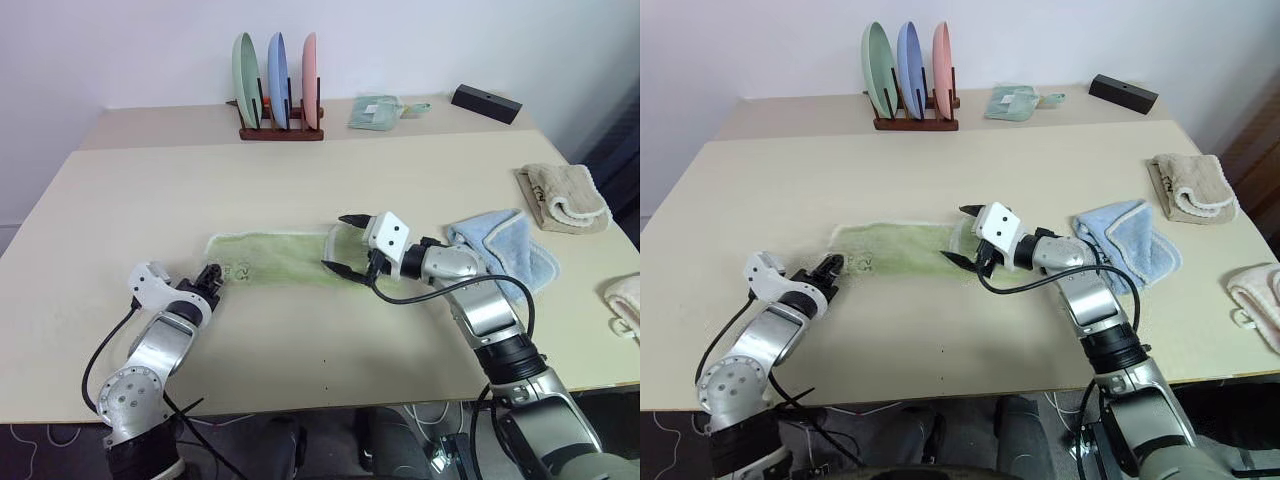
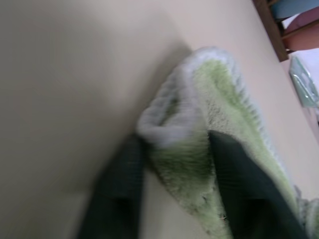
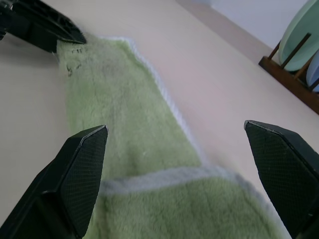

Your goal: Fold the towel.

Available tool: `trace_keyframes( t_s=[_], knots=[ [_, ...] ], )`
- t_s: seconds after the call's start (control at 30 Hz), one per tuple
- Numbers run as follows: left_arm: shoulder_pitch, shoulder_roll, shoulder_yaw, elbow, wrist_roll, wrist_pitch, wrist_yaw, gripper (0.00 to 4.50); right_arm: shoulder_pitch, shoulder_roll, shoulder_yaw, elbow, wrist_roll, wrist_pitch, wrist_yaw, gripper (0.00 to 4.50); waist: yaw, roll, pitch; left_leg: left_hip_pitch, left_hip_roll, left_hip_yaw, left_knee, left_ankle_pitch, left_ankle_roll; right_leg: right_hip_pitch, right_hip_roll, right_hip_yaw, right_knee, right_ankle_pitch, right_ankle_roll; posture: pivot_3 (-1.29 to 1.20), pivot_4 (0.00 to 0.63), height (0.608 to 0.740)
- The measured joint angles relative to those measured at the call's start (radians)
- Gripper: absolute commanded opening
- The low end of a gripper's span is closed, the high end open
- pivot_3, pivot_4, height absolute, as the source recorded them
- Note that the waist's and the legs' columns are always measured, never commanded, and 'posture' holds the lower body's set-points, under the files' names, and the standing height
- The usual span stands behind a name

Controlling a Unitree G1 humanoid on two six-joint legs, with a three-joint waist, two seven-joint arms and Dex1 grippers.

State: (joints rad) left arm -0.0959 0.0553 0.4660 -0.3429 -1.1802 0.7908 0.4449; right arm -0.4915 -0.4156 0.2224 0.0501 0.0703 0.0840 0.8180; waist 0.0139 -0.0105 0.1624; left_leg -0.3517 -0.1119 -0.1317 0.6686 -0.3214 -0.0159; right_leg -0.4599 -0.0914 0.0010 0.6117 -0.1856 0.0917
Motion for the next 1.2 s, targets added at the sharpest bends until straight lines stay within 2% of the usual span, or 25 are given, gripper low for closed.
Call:
trace_keyframes(
  t_s=[0.17, 0.43, 0.5, 0.57, 0.67, 0.8, 0.97, 1.2],
  knots=[
    [-0.006, 0.045, -0.01, -0.012, 0.015, -0.059, -0.062, 0.25, 0.041, -0.013, 0.0, -0.05, -0.009, 0.024, -0.002, 4.5, -0.002, 0.0, 0.0, 0.0, 0.001, 0.0, 0.0, 0.0, 0.0, -0.001, 0.0, 0.0, 0.0, 0.0, 0.0, 0.0, 0.15, 0.726],
    [0.023, 0.371, 0.036, -0.057, 0.111, -0.111, -0.325, 0.25, 0.109, -0.101, -0.027, -0.082, -0.008, 0.051, 0.006, 4.5, -0.002, 0.0, 0.0, 0.0, 0.001, 0.001, 0.0, -0.001, -0.001, 0.0, 0.002, 0.001, -0.001, 0.0, 0.0, 0.0, 0.15, 0.726],
    [0.021, 0.439, -0.009, -0.058, 0.159, -0.109, -0.408, 0.25, 0.108, -0.101, -0.035, -0.084, -0.007, 0.051, 0.005, 4.5, 0.0, 0.0, 0.0, 0.0, 0.001, 0.0, 0.0, -0.001, -0.001, 0.0, 0.002, 0.001, -0.001, 0.0, 0.0, 0.0, 0.15, 0.726],
    [-0.006, 0.52, -0.107, -0.069, 0.226, -0.103, -0.516, 0.25, 0.106, -0.102, -0.04, -0.084, -0.007, 0.055, 0.002, 4.5, 0.001, 0.0, 0.0, -0.001, 0.001, 0.0, 0.0, -0.001, -0.001, 0.0, 0.002, 0.001, -0.001, 0.0, 0.0, 0.0, 0.15, 0.726],
    [-0.069, 0.558, -0.251, -0.092, 0.304, -0.103, -0.641, 0.25, 0.104, -0.102, -0.043, -0.083, -0.007, 0.057, 0.001, 4.5, -0.002, 0.0, 0.0, -0.001, 0.001, 0.0, -0.001, -0.001, -0.001, 0.0, 0.002, 0.001, -0.001, 0.0, 0.0, 0.0, 0.15, 0.726],
    [-0.186, 0.567, -0.468, -0.092, 0.419, -0.104, -0.792, 0.25, 0.102, -0.102, -0.045, -0.082, -0.007, 0.06, -0.002, 4.5, -0.003, 0.0, 0.0, -0.001, 0.001, 0.0, -0.001, -0.001, -0.001, -0.001, 0.002, 0.001, -0.001, 0.0, 0.0, 0.0, 0.15, 0.726],
    [-0.333, 0.49, -0.674, -0.015, 0.537, -0.104, -0.929, 0.25, 0.102, -0.102, -0.047, -0.081, -0.008, 0.065, -0.022, 4.5, -0.004, 0.0, 0.0, -0.001, 0.001, 0.0, -0.001, -0.001, -0.001, -0.001, 0.002, 0.001, -0.001, 0.0, 0.0, 0.0, 0.15, 0.726],
    [-0.389, 0.375, -0.788, 0.117, 0.681, -0.122, -0.988, 0.25, 0.109, -0.115, -0.078, -0.079, -0.012, 0.079, -0.053, 4.5, -0.004, -0.001, 0.001, -0.001, 0.001, 0.0, -0.001, -0.001, -0.001, -0.002, 0.002, 0.001, -0.001, 0.0, 0.0, 0.0, 0.15, 0.726]
  ],
)
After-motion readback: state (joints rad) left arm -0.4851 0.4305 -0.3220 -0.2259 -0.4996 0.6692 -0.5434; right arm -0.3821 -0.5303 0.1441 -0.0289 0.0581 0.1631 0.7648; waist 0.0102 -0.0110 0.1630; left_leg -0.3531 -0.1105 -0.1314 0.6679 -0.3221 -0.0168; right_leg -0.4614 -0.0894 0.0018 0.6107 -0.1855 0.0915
